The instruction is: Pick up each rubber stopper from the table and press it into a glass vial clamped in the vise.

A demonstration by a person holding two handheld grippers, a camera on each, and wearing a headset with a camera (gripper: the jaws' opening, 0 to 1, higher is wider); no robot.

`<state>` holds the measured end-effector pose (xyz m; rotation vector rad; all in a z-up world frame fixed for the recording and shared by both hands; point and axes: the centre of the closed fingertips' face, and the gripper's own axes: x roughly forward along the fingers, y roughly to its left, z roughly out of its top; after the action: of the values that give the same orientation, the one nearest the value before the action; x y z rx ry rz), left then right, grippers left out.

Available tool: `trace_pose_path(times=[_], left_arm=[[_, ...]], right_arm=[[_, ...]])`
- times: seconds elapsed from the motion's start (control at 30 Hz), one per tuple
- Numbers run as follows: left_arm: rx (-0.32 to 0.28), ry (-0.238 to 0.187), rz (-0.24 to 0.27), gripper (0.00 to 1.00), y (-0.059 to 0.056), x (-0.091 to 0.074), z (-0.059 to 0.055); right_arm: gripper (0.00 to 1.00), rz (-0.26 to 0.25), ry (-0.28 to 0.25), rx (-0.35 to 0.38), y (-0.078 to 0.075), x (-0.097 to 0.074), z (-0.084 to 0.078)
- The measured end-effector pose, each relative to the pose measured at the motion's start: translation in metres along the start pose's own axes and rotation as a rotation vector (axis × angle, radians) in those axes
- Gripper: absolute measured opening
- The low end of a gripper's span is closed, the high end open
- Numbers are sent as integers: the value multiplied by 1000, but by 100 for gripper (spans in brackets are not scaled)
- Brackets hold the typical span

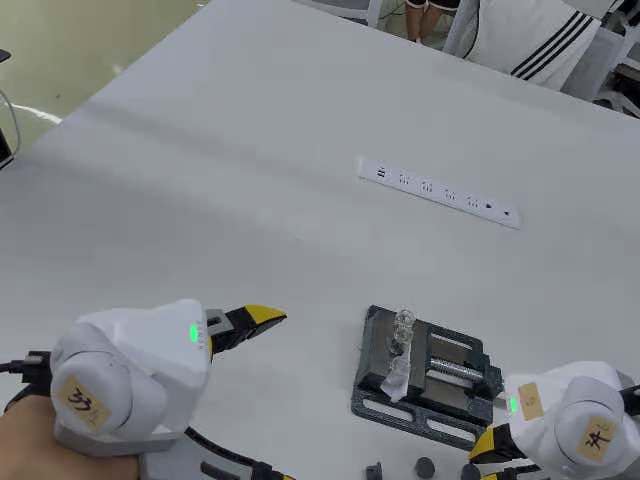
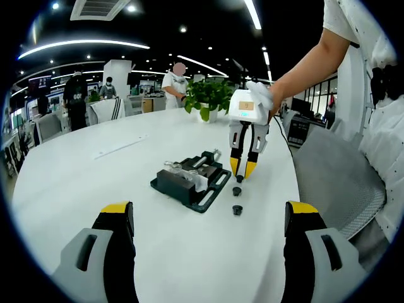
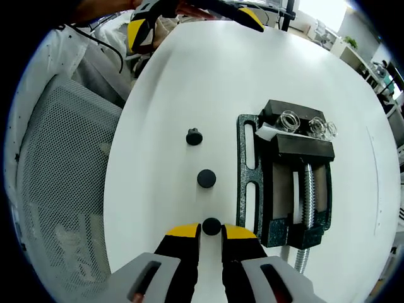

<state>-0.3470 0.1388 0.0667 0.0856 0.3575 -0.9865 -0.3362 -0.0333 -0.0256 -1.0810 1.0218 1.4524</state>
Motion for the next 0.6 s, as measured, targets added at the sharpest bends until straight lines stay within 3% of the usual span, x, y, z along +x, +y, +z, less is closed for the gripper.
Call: trace_pose_path(times=[0.6], left_arm=[[-5,1,-2,98,-1,2,0]], right_arm=[[6,0,1,17,-1,0,-3]])
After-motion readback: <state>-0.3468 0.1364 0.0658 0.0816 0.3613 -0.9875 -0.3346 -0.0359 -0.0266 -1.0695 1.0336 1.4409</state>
